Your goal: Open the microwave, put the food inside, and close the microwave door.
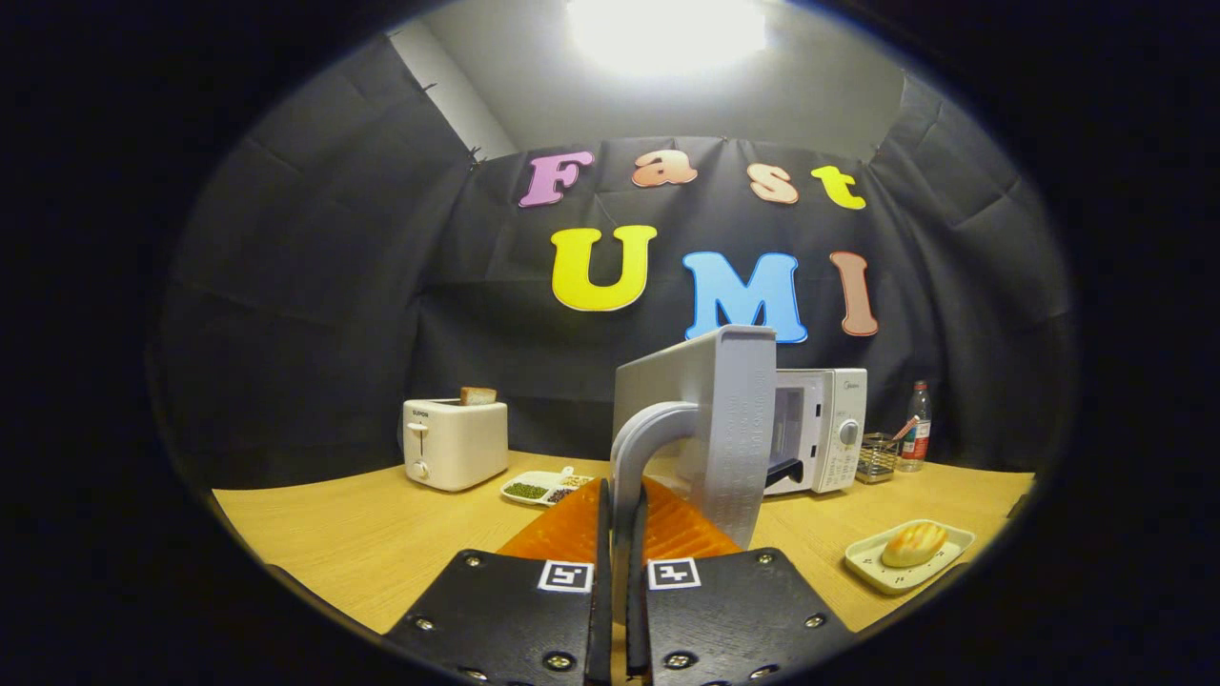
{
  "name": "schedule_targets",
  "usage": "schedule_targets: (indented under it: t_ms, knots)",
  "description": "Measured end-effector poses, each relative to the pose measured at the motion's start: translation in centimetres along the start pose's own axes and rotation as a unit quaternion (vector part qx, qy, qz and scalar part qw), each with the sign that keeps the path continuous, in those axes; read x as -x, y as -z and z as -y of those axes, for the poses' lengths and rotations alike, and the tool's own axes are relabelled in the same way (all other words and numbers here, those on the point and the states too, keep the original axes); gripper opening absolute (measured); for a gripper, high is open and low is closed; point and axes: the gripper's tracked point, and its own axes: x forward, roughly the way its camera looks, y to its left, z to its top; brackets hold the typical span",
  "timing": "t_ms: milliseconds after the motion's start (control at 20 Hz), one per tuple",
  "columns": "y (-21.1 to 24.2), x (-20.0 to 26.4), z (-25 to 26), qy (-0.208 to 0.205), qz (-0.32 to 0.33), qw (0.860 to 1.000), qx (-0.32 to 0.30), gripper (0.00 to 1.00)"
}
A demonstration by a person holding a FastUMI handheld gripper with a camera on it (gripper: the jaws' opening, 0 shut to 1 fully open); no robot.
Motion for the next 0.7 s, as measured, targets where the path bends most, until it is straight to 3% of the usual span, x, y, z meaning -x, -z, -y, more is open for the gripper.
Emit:
schedule_targets:
  t_ms: [350, 500, 550, 650, 700]
  knots:
    - [0.16, -0.37, -1.17, 0.016, 0.000, 1.000, -0.004, 0.10]
    - [0.37, -0.35, -1.32, 0.001, -0.008, 1.000, 0.001, 0.33]
    - [0.48, -0.26, -1.08, -0.002, -0.014, 1.000, 0.001, 0.52]
    - [0.60, -0.29, -0.85, -0.011, -0.025, 1.000, -0.003, 0.73]
    - [0.62, -0.30, -0.75, -0.015, -0.030, 0.999, -0.003, 0.79]
